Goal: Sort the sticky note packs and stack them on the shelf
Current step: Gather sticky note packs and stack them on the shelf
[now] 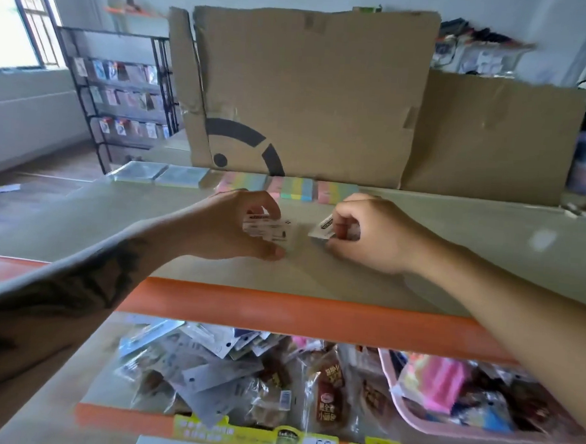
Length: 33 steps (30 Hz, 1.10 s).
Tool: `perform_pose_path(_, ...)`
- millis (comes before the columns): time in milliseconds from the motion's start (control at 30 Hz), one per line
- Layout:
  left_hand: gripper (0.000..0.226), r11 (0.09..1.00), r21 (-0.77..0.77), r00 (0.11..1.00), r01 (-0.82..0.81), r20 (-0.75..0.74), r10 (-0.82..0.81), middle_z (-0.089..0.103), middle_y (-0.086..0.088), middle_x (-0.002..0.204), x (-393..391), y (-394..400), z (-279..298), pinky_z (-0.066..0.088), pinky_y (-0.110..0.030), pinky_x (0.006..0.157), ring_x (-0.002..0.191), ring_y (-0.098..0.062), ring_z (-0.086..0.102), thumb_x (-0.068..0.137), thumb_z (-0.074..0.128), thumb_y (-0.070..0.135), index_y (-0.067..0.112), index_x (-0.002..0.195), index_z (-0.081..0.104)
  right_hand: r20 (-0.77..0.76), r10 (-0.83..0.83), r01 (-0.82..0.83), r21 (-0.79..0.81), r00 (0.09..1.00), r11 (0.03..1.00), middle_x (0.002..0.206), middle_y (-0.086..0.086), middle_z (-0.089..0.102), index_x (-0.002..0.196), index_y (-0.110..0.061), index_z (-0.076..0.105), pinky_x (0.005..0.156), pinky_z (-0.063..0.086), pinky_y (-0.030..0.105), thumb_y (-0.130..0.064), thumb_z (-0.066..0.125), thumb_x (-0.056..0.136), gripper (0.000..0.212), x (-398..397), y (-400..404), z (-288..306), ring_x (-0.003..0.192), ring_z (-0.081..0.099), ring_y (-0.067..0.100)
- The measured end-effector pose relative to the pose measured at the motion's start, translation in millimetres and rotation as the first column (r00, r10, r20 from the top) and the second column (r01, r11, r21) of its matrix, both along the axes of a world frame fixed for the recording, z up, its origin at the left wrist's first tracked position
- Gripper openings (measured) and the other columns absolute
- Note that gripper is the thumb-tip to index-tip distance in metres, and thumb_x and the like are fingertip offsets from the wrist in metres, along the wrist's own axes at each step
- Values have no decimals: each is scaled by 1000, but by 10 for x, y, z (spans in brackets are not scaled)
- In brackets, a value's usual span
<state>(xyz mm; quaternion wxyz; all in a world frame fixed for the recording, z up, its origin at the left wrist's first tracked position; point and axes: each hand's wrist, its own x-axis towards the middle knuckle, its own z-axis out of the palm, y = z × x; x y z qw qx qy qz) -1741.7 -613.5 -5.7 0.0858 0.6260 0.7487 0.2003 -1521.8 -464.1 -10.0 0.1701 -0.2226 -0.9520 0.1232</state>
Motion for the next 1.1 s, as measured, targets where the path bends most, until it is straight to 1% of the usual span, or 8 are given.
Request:
perform_pose_path(167,70,1000,-16,994,-19,104,20,55,23,126,-164,-159,-19,40,-29,93,113,0,52,68,90,47,50,127,53,-21,7,-9,-91,1000,996,100,-17,57,81,-32,60,89,47,40,-67,61,63,39,53,-44,31,96,57,8)
perform_pose_path(267,68,998,20,985,-53,163,49,59,23,121,-196,-192,-78,38,-12,89,107,9,53,68,92,39,46,127,58,16,75,-75,34,997,997,104,-22,53,95,-34,58,98,42,44,-56,70,73,33,-25,-108,142,105,51,13)
perform_pose_path(433,66,986,132,965,-98,254,62,71,19,113,-170,-199,-110,44,-21,101,106,9,61,59,75,67,35,116,73,167,264,-267,-3,950,964,126,-20,61,129,-36,58,107,40,32,-52,79,79,56,-378,-142,284,120,53,4)
perform_pose_path(567,69,968,233,908,-97,420,-10,72,0,89,-107,-201,-94,45,-44,79,82,-26,63,73,64,76,13,98,78,-94,328,-330,-11,940,944,106,-15,72,114,-34,70,88,54,36,-43,77,86,31,-479,-116,172,96,66,4)
perform_pose_path(667,92,964,252,881,-90,471,-41,53,-10,77,-108,-190,-107,33,-43,66,72,-22,45,75,61,83,-7,92,65,-258,310,-331,-44,915,943,96,-9,74,107,-35,71,76,56,41,-35,71,92,15,-496,-112,158,85,69,14)
perform_pose_path(733,70,966,255,880,-40,467,-87,71,-12,90,-139,-189,-110,48,-52,77,82,-21,60,77,70,71,4,99,73,-360,257,-317,-119,897,941,90,-6,73,102,-32,67,68,54,39,-27,72,93,11,-509,-110,155,74,67,13)
perform_pose_path(867,27,952,295,912,-76,406,-53,78,3,102,-154,-191,-164,52,-43,102,102,-15,72,77,82,41,29,101,79,-476,178,-364,-335,861,869,76,-2,70,92,-21,58,62,48,37,-16,73,91,16,-491,-95,151,65,61,17)
perform_pose_path(1100,22,924,365,788,-116,600,-139,76,3,94,-111,-237,-97,51,-22,85,89,-10,67,88,70,22,8,104,75,-495,55,-383,-591,867,710,81,1,72,89,-13,59,72,44,40,-35,81,69,37,-467,-132,106,74,60,16)
